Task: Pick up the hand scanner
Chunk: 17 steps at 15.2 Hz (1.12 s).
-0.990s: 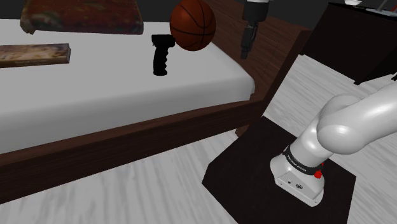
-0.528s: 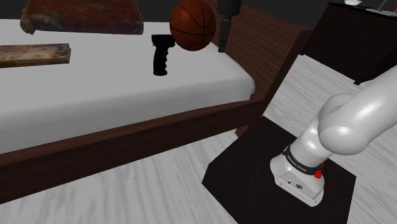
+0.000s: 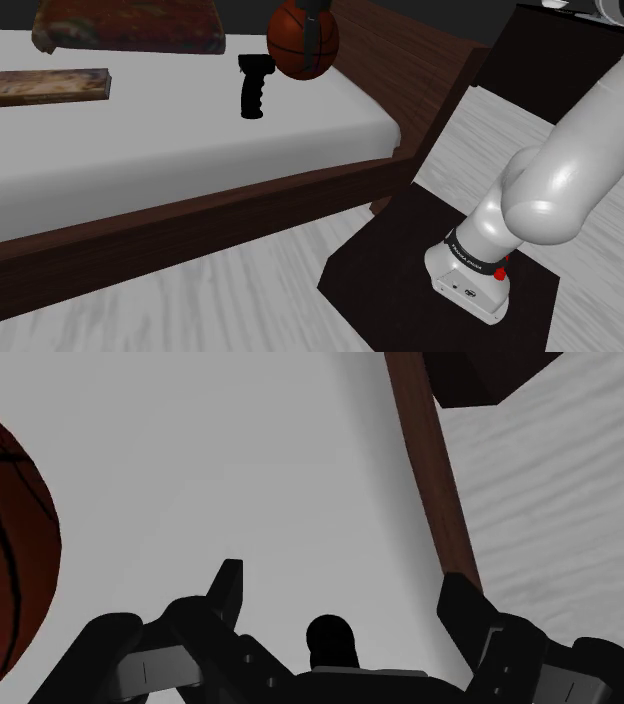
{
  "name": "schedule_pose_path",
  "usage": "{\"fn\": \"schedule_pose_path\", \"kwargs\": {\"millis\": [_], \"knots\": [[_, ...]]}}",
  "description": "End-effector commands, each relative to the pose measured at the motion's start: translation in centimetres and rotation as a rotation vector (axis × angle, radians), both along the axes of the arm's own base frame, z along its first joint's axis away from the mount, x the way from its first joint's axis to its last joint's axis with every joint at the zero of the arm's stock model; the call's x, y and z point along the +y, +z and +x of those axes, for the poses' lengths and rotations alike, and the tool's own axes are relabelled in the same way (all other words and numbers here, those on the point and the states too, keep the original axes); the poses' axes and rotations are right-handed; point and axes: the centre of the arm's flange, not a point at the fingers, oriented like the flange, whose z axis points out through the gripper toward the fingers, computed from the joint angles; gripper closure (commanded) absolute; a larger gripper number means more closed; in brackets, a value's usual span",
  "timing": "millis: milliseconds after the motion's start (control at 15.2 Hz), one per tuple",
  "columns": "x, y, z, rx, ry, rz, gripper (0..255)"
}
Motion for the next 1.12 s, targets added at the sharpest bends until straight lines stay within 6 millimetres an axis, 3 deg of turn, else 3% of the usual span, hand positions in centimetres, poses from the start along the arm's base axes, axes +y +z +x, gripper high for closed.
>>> {"fn": "schedule_pose_path", "kwargs": {"millis": [0, 330, 924, 990, 1056], "knots": [[1.9, 0.4, 1.9, -0.013, 0.058, 0.006, 0], [6.4, 1.1, 5.2, -0.038, 0.185, 0.017, 0], [6.4, -2.9, 5.2, -0.038, 0.185, 0.017, 0], [6.3, -3.0, 5.2, -0.038, 0.185, 0.017, 255], [6.3, -3.0, 5.2, -0.038, 0.185, 0.017, 255]]}}
